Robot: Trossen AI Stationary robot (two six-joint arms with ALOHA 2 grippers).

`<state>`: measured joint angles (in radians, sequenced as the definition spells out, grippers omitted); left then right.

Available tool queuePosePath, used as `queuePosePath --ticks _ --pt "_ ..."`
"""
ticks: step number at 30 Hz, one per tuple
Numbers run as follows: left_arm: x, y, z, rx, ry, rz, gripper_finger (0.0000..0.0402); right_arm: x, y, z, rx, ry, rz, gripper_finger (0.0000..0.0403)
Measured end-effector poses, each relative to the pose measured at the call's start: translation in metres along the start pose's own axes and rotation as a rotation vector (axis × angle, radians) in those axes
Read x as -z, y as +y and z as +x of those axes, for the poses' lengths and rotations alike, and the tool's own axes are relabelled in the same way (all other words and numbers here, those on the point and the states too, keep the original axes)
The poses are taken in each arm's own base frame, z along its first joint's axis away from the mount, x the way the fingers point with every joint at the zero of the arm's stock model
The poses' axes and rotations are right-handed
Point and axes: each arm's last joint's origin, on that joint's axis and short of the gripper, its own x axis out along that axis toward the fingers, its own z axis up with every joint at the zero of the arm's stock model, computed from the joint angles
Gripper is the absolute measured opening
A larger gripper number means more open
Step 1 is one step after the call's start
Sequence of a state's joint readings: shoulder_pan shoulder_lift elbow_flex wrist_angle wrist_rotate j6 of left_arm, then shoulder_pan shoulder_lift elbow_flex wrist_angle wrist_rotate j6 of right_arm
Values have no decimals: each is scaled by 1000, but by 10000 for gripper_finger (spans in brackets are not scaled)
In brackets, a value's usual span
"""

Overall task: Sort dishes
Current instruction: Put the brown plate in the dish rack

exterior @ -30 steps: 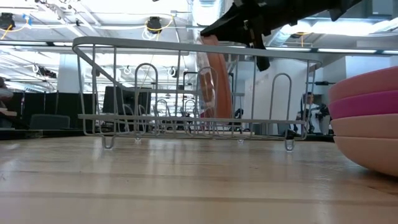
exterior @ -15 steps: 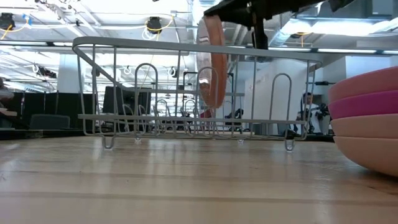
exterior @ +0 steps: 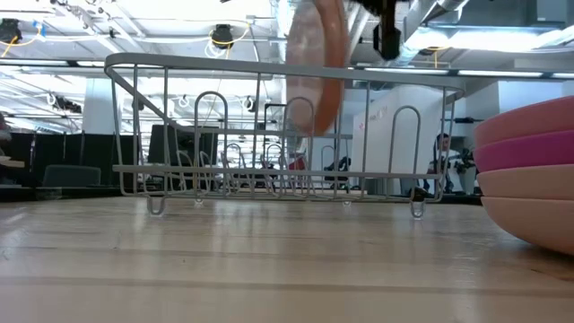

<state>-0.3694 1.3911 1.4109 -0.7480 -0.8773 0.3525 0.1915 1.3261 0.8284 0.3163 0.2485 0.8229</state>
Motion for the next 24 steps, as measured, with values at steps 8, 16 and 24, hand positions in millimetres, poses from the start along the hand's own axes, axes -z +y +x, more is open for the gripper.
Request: queuePosePath --ticks 8,16,24 --pt "-18 34 23 -43 -235 274 175 -9 3 -12 2 -14 -25 0" --pt "-10 75 46 154 -468 208 163 -2 -2 -13 45 71 -58 0" --pt "-12 119 44 197 -621 -138 160 -10 -3 -11 32 17 -146 0"
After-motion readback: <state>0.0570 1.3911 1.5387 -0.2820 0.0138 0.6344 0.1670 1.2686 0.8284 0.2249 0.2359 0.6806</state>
